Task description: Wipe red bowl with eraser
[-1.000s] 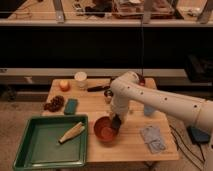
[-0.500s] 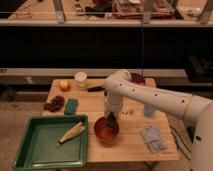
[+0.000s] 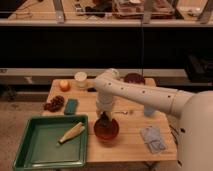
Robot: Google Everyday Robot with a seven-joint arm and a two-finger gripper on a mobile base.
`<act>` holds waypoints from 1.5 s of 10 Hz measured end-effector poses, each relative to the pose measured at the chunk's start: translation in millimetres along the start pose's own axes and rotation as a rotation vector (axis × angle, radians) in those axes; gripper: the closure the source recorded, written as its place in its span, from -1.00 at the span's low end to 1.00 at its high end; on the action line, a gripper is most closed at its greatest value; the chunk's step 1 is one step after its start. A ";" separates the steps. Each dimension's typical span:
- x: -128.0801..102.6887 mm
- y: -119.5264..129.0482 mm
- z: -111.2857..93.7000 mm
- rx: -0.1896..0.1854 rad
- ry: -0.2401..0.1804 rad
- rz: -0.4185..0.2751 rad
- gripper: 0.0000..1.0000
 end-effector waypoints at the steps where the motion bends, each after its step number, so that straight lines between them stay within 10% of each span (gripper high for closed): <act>1: -2.2 -3.2 0.6 -0.001 -0.001 -0.012 1.00; 15: -79.7 -6.7 6.4 -0.076 -0.005 -0.169 1.00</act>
